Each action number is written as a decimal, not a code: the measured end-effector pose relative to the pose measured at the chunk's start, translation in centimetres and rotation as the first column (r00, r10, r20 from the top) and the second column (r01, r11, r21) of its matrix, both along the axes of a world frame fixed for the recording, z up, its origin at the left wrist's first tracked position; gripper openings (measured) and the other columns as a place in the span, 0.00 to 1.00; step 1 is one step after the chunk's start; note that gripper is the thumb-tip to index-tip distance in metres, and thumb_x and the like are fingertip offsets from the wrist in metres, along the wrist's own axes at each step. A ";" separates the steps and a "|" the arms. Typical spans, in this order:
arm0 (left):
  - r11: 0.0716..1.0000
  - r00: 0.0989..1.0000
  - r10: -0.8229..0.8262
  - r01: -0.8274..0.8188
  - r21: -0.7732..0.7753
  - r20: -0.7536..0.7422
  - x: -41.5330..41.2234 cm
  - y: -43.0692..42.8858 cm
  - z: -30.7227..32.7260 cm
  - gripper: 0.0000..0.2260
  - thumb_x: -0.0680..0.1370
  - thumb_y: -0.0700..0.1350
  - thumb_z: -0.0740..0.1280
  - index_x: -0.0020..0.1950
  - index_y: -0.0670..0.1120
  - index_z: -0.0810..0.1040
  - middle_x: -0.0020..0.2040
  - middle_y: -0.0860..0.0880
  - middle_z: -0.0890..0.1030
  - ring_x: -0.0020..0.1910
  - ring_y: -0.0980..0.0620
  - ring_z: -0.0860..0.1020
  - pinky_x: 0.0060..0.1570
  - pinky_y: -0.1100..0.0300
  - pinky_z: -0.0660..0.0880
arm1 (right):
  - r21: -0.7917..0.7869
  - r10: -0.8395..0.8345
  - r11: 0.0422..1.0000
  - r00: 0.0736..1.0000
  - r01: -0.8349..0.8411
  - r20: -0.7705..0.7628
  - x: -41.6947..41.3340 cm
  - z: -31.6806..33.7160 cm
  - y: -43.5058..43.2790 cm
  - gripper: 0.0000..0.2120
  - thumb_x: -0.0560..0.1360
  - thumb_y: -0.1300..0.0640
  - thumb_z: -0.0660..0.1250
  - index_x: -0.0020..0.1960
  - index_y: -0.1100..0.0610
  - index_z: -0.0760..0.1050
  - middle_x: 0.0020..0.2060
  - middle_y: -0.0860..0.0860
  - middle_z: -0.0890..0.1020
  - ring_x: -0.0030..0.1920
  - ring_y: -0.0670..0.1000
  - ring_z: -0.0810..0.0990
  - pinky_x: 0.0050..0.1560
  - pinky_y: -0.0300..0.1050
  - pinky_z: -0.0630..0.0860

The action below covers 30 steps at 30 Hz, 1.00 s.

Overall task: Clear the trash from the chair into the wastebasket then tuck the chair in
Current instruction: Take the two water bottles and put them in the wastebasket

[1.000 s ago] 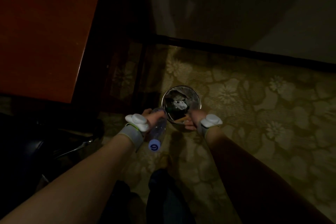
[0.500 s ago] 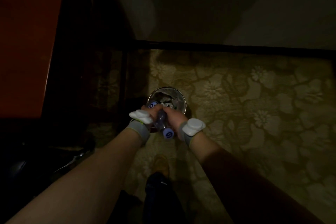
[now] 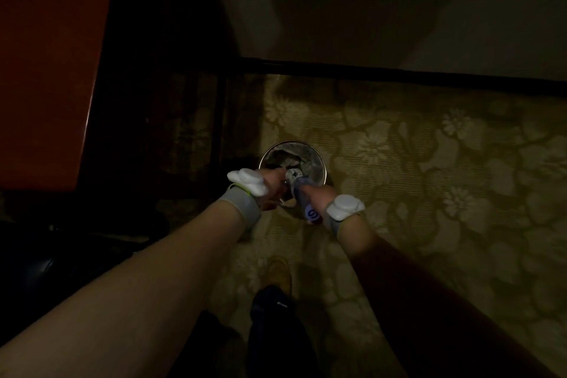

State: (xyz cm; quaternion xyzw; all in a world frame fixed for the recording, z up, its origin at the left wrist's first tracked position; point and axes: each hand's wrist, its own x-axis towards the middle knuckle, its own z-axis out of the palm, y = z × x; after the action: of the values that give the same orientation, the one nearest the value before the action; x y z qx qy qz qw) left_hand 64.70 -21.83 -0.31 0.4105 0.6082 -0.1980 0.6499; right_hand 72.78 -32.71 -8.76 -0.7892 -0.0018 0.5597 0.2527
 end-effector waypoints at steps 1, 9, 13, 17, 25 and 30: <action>0.999 1.000 0.020 -0.019 -0.028 0.021 0.3 0.4 0.3 0.16 0.82 0.47 0.56 0.64 0.43 0.75 0.63 0.47 0.78 0.63 0.45 0.77 0.61 0.51 0.73 | -0.006 0.009 1.000 1.000 -0.009 -0.003 0.1 -0.3 0.3 0.20 0.80 0.50 0.60 0.64 0.64 0.73 0.62 0.61 0.78 0.62 0.60 0.76 0.60 0.48 0.72; 0.997 0.993 0.075 -0.071 -0.038 0.090 -0.2 2.9 -0.5 0.15 0.82 0.44 0.56 0.63 0.39 0.75 0.55 0.41 0.81 0.63 0.41 0.77 0.47 0.57 0.73 | -0.021 0.002 1.000 1.000 -0.003 -0.018 1.4 -2.7 3.3 0.21 0.81 0.51 0.56 0.67 0.64 0.70 0.65 0.60 0.75 0.65 0.62 0.75 0.61 0.50 0.76; 0.994 0.987 0.107 -0.104 -0.031 0.120 -0.6 3.6 -0.7 0.10 0.81 0.46 0.58 0.45 0.45 0.77 0.40 0.47 0.78 0.39 0.49 0.78 0.32 0.63 0.69 | -0.042 0.017 0.999 1.000 -0.016 0.026 1.4 -3.1 4.2 0.18 0.81 0.61 0.54 0.68 0.69 0.68 0.66 0.65 0.74 0.66 0.64 0.73 0.47 0.38 0.74; 0.991 0.986 0.133 -0.130 -0.036 0.100 -2.5 3.7 -0.5 0.13 0.80 0.46 0.59 0.37 0.46 0.73 0.35 0.48 0.75 0.32 0.51 0.73 0.35 0.62 0.68 | -0.053 0.091 0.995 0.995 -0.089 0.046 -0.3 -2.3 4.6 0.19 0.81 0.60 0.55 0.69 0.66 0.67 0.65 0.65 0.74 0.64 0.63 0.75 0.36 0.27 0.75; 0.981 0.970 0.192 -0.195 0.007 0.146 -11.5 2.8 3.3 0.13 0.78 0.44 0.60 0.33 0.45 0.72 0.33 0.46 0.74 0.31 0.49 0.70 0.39 0.60 0.67 | 0.020 0.221 0.975 0.975 -0.221 0.024 -9.2 1.7 6.3 0.19 0.78 0.56 0.59 0.63 0.67 0.72 0.59 0.66 0.79 0.44 0.56 0.78 0.42 0.42 0.75; 0.960 0.951 0.257 -0.271 0.064 0.169 -19.9 2.2 6.2 0.14 0.80 0.43 0.58 0.34 0.45 0.72 0.19 0.51 0.77 0.21 0.51 0.74 0.35 0.61 0.71 | 0.013 0.558 0.827 0.822 -0.563 0.113 -18.0 6.6 8.4 0.17 0.79 0.56 0.59 0.62 0.66 0.74 0.61 0.64 0.78 0.60 0.64 0.79 0.42 0.42 0.75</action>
State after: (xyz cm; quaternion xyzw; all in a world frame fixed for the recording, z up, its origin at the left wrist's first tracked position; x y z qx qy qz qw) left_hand 44.84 -19.66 5.93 0.3678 0.6118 -0.0493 0.6985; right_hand 54.79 -24.27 -2.11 -0.7758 -0.2594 0.5673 0.0948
